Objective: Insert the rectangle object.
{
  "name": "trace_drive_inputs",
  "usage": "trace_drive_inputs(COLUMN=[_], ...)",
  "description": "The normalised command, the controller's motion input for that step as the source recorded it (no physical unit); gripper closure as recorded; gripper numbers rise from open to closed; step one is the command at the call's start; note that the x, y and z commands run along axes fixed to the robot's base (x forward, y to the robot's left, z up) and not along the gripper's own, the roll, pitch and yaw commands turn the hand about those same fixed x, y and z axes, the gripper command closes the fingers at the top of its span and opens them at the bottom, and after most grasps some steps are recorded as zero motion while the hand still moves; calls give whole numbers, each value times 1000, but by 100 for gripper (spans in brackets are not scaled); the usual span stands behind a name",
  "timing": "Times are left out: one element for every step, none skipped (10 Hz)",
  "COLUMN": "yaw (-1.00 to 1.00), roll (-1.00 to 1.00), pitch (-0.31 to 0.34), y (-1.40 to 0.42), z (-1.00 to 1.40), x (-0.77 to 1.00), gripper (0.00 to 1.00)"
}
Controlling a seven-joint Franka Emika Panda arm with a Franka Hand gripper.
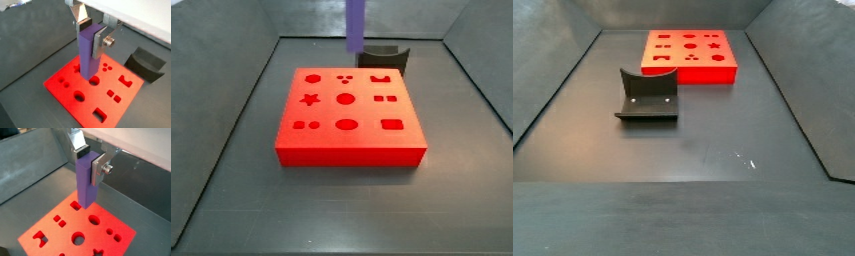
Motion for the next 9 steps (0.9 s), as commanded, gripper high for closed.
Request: trace_drive_inputs(yaw=[149, 3, 414, 620, 600, 11, -674, -1000, -1000], roll=[109, 116, 107, 63, 73, 34, -49, -77, -81], pitch=[69, 101, 139, 90, 80, 124, 0, -91, -90], y=[-314, -309, -9, 0, 0, -209, -94, -23, -14], z=[-371, -257, -314, -291, -257, -91, -3, 0, 0], x=[909, 1000, 826, 600, 617, 757, 403, 0, 0], gripper=[100, 100, 100, 100, 100, 100, 100, 100, 100])
